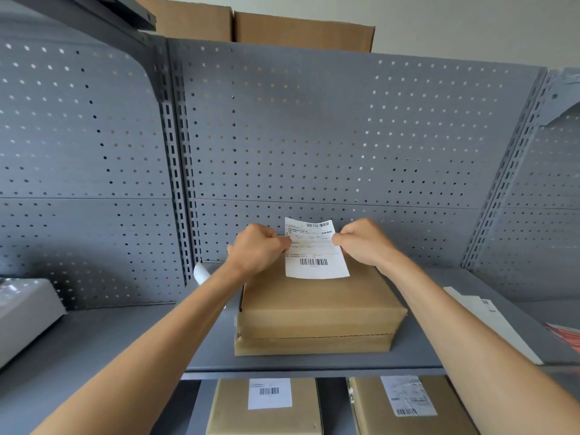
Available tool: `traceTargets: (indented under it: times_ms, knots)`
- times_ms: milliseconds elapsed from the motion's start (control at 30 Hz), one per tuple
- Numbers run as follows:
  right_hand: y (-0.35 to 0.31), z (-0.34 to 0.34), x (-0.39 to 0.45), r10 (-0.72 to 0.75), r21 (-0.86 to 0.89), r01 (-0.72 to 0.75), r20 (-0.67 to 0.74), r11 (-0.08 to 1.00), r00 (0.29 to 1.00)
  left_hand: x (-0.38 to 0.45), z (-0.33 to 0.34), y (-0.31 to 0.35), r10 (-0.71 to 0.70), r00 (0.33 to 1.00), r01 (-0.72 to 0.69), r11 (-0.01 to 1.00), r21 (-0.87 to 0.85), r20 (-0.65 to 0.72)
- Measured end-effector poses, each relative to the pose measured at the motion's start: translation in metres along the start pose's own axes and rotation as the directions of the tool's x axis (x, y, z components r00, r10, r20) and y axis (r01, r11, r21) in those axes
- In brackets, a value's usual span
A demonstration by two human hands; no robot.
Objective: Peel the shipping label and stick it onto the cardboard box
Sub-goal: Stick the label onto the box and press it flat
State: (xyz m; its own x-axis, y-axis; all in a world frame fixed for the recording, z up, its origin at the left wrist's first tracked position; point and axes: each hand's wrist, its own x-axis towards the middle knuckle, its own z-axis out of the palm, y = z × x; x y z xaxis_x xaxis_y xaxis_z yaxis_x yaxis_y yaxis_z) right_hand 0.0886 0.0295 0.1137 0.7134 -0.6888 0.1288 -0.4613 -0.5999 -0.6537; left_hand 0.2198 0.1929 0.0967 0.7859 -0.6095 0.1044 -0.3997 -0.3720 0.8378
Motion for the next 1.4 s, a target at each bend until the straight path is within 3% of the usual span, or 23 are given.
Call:
traceTargets:
  times_ms: [267,700,967,1200,1400]
  knots:
    - [0.008,0.013,-0.002,0.01,-0.09,-0.008,0.026,0.996,1.0,-0.001,0.004,-0.009,-0.008,1.0,0.007,0.983,0.184,0.004]
    - [0.012,0.028,-0.002,-0.019,-0.248,0.014,-0.015,0.969,1.0,-0.001,0.011,-0.02,0.141,0.99,-0.133,0.935,0.329,0.0]
    - [0.012,0.031,-0.002,-0.062,-0.343,0.05,-0.024,0.938,0.998,0.004,0.014,-0.02,0.206,0.977,-0.201,0.833,0.515,0.049]
    - [0.008,0.026,0.0,-0.049,-0.427,0.059,0.036,0.902,0.998,0.004,0.013,-0.022,0.244,0.968,-0.234,0.805,0.545,0.054]
    - [0.009,0.018,0.022,-0.079,-0.389,0.06,-0.034,0.919,0.996,0.023,0.007,-0.003,0.172,0.985,-0.146,0.89,0.432,-0.021]
